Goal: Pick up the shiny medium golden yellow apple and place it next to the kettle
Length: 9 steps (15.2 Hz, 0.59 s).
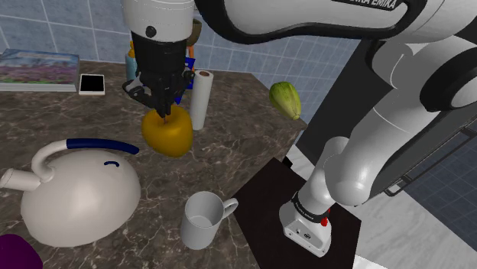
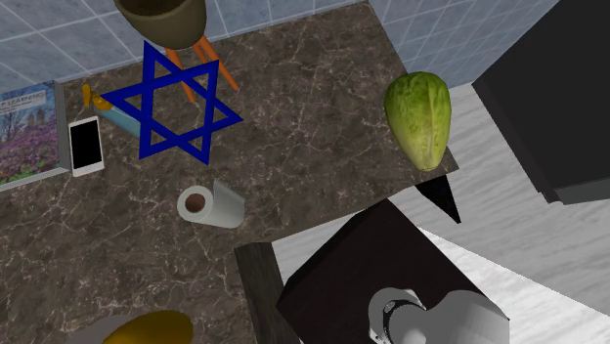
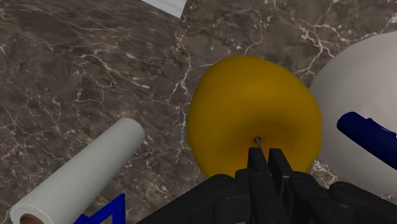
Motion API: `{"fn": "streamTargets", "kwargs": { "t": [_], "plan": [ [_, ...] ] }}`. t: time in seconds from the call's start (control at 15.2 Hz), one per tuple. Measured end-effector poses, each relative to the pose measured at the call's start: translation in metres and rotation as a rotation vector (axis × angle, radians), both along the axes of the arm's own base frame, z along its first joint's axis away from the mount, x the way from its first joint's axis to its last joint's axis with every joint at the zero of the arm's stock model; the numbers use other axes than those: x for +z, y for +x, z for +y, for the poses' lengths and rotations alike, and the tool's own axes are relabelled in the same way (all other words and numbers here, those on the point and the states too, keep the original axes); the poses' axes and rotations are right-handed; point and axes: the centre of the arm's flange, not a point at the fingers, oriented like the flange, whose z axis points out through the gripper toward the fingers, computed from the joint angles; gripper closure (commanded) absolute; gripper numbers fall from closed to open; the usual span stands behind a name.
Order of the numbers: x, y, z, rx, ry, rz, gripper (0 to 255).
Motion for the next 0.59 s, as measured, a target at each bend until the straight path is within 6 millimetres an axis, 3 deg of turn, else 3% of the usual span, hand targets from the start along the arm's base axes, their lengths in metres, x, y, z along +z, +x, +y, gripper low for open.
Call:
{"fn": "streamTargets", "kwargs": {
  "t": [0.59],
  "plan": [
    [-0.048, 0.001, -0.001, 0.0, 0.0, 0.0, 255]
  ]
}}
